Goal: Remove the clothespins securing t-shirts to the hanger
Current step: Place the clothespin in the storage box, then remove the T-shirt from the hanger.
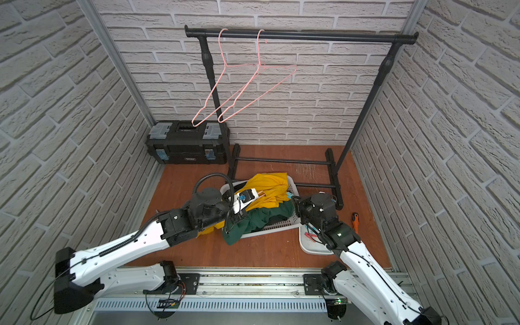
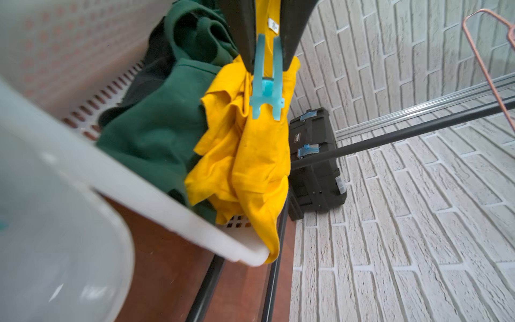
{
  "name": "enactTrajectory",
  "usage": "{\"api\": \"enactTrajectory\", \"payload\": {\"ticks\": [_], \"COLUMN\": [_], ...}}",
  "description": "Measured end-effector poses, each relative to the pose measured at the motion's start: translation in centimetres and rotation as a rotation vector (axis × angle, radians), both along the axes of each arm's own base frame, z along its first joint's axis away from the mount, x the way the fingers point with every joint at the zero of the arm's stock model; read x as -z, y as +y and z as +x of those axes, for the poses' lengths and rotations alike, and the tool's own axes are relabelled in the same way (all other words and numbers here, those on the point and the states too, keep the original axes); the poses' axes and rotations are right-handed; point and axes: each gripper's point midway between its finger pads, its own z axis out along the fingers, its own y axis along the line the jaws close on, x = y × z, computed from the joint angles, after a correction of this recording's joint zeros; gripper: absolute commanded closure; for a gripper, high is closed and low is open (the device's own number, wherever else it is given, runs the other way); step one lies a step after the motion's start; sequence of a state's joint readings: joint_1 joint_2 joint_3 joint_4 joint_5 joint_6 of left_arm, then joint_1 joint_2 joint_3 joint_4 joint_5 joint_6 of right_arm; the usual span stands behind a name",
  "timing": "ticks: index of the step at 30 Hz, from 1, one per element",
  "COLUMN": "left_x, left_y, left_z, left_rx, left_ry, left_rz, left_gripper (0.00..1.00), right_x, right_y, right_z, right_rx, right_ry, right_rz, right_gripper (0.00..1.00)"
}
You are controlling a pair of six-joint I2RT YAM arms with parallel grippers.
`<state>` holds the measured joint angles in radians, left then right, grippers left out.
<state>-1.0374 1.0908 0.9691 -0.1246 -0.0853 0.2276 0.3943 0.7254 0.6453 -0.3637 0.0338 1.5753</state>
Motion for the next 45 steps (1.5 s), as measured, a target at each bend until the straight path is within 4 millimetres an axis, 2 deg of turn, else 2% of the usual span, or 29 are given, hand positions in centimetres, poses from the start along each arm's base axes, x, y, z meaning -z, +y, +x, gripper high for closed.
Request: {"api": "enactTrajectory", "payload": {"ticks": [5,7,10,14,21,30,35,41,45], "left_x": [0.0,0.0,0.0,0.0,0.0,0.0,0.0,0.0,-1.4], "left_y": [0.0,0.0,0.0,0.0,0.0,0.0,0.0,-0.2,-1.0], "left_z": [0.0,0.0,0.0,0.0,0.0,0.0,0.0,0.4,1.3], "left_rx": [0.000,0.000,0.001,0.001,0.001,0.001,0.000,-0.015,-0.042], "left_ry": [0.000,0.000,-0.002,-0.004,-0.004,-0.004,-0.003,0.007,0.027], "left_rz": [0.000,0.000,0.002,0.003,0.003,0.003,0.002,0.011,0.014], "left_gripper": [1.00,1.00,1.00,1.00,1.00,1.00,1.00,1.00,1.00], "right_x": [-2.6,-2.6,-1.0,1.2,1.7,1.9,1.1,-1.0,-1.5], "right_y": [-3.3,-4.2,-5.3,-6.4,-7.2,-5.5,-3.6,-0.8,0.9], "right_z": [-1.5,-1.9,-2.7,-3.4,-3.9,-3.1,-1.8,0.0,1.1], "right_rx": [0.029,0.031,0.018,-0.013,-0.044,-0.158,-0.239,-0.353,-0.427], "right_ry": [0.005,0.019,0.088,0.184,0.209,0.150,0.053,-0.109,-0.173], "right_rz": [-0.232,-0.305,-0.409,-0.531,-0.619,-0.617,-0.602,-0.582,-0.580], "right_gripper": [0.82,0.82,0.81,0.72,0.53,0.40,0.41,0.43,0.44]}}
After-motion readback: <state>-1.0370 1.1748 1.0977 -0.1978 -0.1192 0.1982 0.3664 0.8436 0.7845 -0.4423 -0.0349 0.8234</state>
